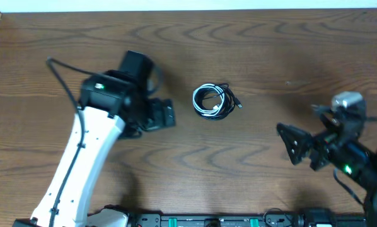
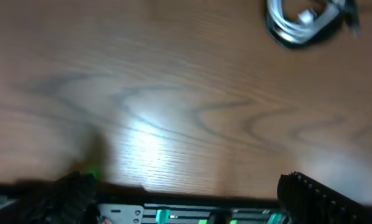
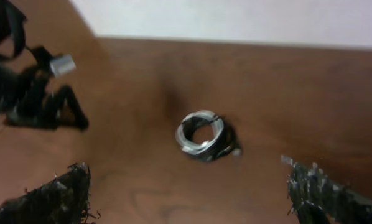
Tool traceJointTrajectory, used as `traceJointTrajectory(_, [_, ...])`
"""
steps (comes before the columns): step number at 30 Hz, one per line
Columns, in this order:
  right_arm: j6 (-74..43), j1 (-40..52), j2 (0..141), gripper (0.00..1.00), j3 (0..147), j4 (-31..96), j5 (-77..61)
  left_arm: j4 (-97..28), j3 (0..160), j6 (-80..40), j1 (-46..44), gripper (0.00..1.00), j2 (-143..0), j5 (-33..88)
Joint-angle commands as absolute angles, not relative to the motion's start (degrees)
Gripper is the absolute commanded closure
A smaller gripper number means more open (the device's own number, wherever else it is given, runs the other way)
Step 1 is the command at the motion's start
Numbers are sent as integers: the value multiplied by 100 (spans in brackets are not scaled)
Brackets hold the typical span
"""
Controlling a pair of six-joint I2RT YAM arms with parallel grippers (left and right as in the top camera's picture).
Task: Untangle cables
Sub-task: 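Reach the right gripper down onto the cable bundle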
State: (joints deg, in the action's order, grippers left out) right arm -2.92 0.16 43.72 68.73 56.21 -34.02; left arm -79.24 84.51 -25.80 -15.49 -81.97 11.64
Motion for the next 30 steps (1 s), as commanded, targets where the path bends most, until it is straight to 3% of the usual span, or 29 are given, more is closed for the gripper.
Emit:
traceJointTrajectory(1, [-386, -54, 4639, 1, 6978, 5592, -4703, -8053, 8453, -2775, -880, 1, -8200, 1083])
traceJointTrajectory(7, [-816, 349, 5205, 1, 6980, 5749, -4687, -8095, 8453, -2775, -342, 1, -8200, 1083])
traceJointTrajectory(15, [-1632, 1804, 6720, 1, 7511, 6331, -2012, -8088, 8453, -2775, -329, 1, -8200, 1083])
traceJointTrajectory(25, [-2928, 1957, 8346, 1, 7830, 5164, -2311, -8088, 8453, -2775, -329, 1, -8200, 1085])
traceJointTrajectory(30, [-3765, 2134, 9041, 14, 7826, 4654, -2303, -8088, 8453, -2775, -329, 1, -8200, 1085])
